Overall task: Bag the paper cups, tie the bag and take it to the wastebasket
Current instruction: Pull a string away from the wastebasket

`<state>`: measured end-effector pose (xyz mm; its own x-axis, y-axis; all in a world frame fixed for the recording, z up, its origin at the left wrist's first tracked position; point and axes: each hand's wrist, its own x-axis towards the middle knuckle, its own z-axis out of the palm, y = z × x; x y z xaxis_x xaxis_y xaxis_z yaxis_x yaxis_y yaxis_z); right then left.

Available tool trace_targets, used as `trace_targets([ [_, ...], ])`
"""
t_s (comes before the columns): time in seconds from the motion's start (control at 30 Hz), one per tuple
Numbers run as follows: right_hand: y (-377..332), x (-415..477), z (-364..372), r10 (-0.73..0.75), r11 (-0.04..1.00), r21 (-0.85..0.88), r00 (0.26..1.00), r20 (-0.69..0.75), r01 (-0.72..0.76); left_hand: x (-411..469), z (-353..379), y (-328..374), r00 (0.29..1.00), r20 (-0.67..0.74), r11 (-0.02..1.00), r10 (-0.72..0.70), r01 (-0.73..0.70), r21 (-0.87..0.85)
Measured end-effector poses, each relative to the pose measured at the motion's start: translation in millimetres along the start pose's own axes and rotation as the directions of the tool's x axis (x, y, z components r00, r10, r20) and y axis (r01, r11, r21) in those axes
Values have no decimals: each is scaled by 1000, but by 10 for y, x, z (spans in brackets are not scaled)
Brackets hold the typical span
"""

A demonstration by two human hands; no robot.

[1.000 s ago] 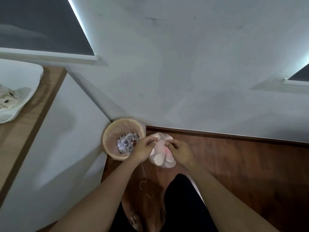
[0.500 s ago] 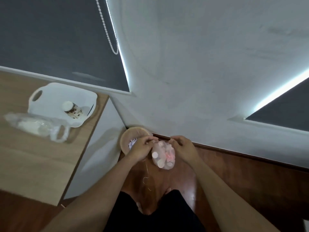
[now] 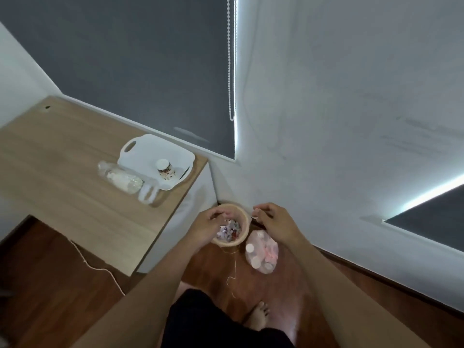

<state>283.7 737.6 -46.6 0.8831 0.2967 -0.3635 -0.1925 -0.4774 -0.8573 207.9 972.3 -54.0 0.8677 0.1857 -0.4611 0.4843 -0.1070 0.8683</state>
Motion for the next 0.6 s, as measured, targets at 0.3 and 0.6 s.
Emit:
trace_targets([
  [0.3, -311, 234, 745, -39, 999, -12, 990, 139, 41, -407, -886, -193, 985, -159, 990, -59, 38, -133],
  [0.6, -1118, 337, 2056, -49, 999, 3, 979, 196, 49, -651, -2386, -693, 952, -289, 973, -103, 36, -228],
])
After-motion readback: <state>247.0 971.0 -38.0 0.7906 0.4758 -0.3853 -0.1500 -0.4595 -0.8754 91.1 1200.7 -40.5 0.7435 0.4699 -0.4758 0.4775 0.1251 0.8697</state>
